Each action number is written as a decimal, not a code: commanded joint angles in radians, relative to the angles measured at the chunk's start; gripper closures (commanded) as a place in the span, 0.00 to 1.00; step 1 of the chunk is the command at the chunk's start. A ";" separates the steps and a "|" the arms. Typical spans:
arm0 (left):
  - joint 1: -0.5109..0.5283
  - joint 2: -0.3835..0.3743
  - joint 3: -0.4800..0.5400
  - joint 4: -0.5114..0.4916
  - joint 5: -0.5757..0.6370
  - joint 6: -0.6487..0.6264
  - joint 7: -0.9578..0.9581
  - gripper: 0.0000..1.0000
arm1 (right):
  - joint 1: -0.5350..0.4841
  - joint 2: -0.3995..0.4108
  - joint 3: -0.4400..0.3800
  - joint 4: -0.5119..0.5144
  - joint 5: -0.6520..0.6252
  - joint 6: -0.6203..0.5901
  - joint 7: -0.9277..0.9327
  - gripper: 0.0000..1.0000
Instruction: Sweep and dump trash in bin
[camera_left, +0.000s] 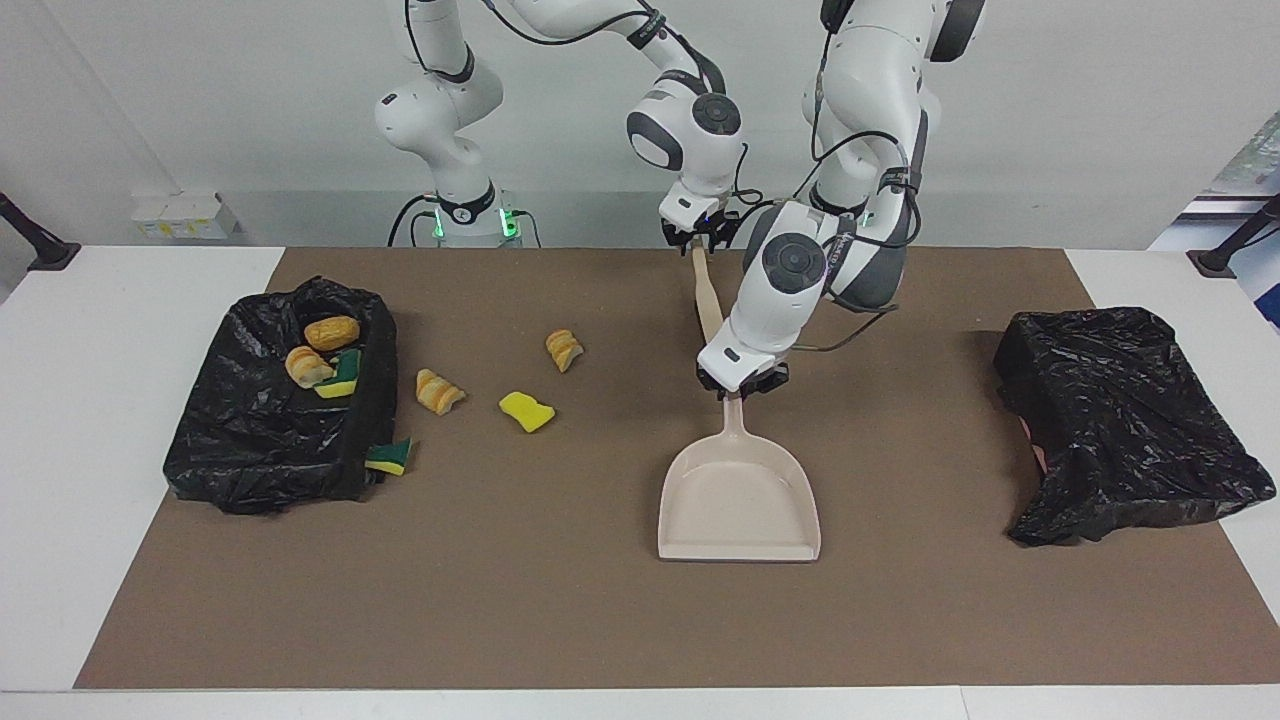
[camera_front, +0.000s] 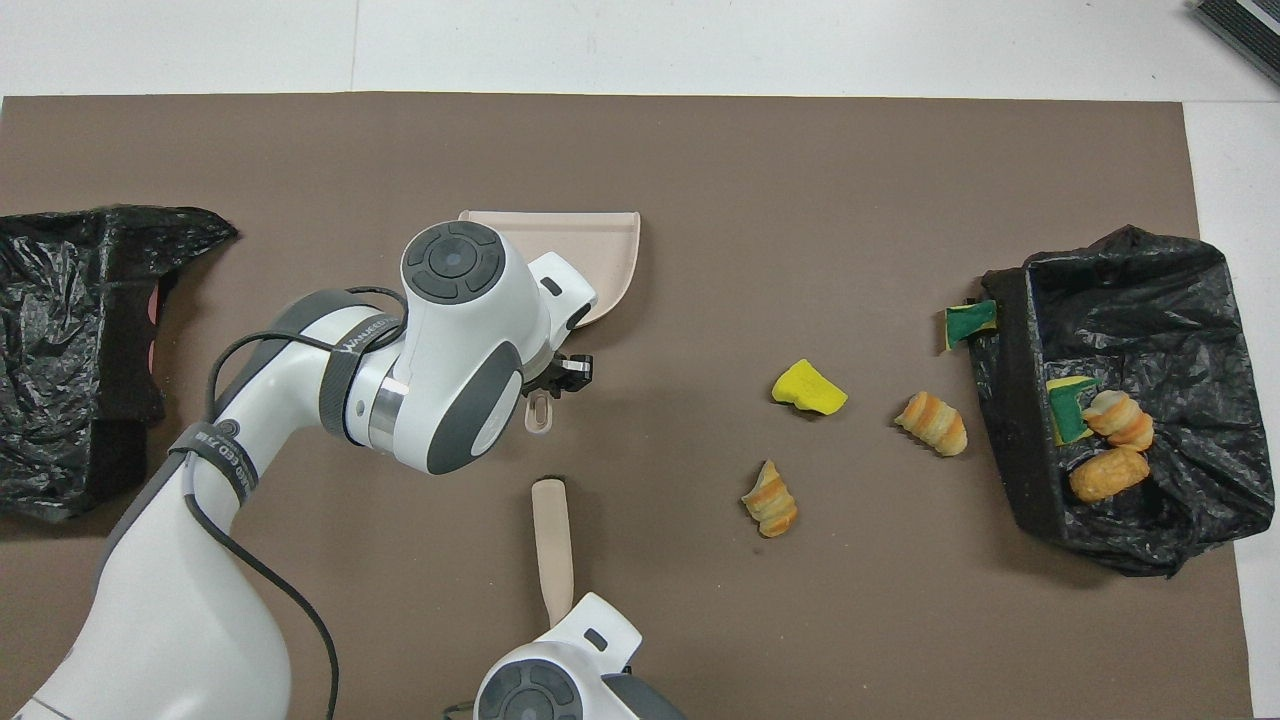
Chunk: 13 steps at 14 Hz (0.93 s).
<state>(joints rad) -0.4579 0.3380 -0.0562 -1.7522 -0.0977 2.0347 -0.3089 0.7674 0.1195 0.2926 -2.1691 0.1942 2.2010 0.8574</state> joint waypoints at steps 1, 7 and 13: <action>0.054 -0.042 0.006 -0.004 0.004 -0.014 0.141 1.00 | -0.002 -0.043 0.002 -0.023 0.010 0.028 0.026 1.00; 0.154 -0.083 0.006 -0.003 0.006 -0.044 0.544 1.00 | -0.088 -0.220 -0.004 -0.101 -0.015 -0.058 0.031 1.00; 0.223 -0.122 0.010 -0.010 0.018 -0.122 1.055 1.00 | -0.307 -0.337 -0.004 -0.132 -0.209 -0.308 0.014 1.00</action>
<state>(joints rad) -0.2437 0.2429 -0.0432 -1.7494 -0.0952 1.9403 0.6106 0.5235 -0.1897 0.2786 -2.2772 0.0495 1.9328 0.8610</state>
